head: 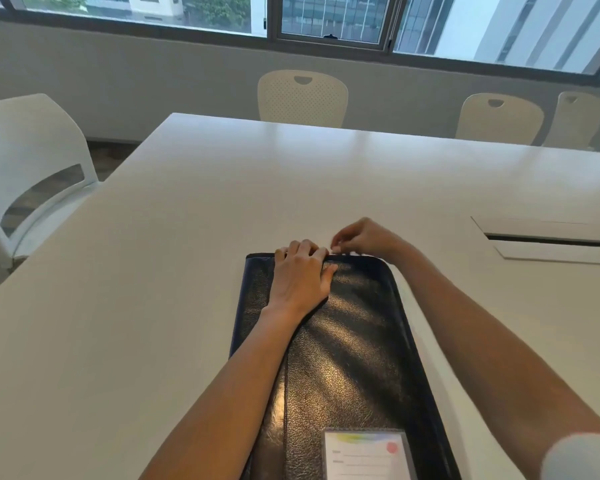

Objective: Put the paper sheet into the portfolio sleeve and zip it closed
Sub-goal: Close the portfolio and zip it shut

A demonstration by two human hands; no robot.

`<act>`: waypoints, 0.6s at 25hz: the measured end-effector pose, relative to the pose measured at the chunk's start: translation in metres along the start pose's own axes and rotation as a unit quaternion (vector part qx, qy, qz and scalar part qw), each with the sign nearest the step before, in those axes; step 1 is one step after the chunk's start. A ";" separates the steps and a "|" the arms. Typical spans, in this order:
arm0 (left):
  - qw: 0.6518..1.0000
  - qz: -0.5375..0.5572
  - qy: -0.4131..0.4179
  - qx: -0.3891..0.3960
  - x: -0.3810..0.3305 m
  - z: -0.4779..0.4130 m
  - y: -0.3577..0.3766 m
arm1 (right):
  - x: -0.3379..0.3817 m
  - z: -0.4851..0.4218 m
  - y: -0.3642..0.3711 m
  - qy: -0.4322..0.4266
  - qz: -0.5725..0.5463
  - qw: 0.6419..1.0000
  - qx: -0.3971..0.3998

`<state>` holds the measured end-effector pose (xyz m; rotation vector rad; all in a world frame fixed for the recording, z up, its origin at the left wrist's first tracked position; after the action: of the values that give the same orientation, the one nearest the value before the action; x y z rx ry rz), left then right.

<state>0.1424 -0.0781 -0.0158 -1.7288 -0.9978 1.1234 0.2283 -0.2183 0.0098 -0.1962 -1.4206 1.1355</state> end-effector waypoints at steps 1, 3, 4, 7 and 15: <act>1.000 -0.006 -0.005 0.002 0.000 0.001 -0.001 | 0.011 -0.008 0.008 0.001 0.004 1.000 0.008; 1.000 -0.022 -0.018 0.010 -0.002 0.003 -0.004 | 0.020 -0.022 0.020 0.040 -0.015 0.999 0.015; 0.999 -0.031 -0.024 0.008 -0.004 0.004 -0.007 | 0.020 -0.025 0.022 0.067 -0.033 0.997 0.018; 0.996 -0.055 -0.075 -0.012 0.001 0.012 -0.020 | 0.021 -0.023 0.019 0.105 -0.072 0.992 0.023; 0.954 -0.076 -0.271 0.104 0.055 0.042 -0.048 | 0.054 -0.033 0.031 0.172 -0.032 0.985 0.009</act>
<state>0.1101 -0.0022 0.0019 -1.1711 -1.2599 1.5802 0.2279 -0.1484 0.0162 -0.3167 -1.1026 1.0054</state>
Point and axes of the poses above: each hand's wrist, its own z-axis away from the middle knuckle, its own y-axis out of the palm, x = y × z, the point moved 5 cm from there along -z, towards the middle knuckle, and after that the axes turned 9 degrees about x, right-handed, at the moved point
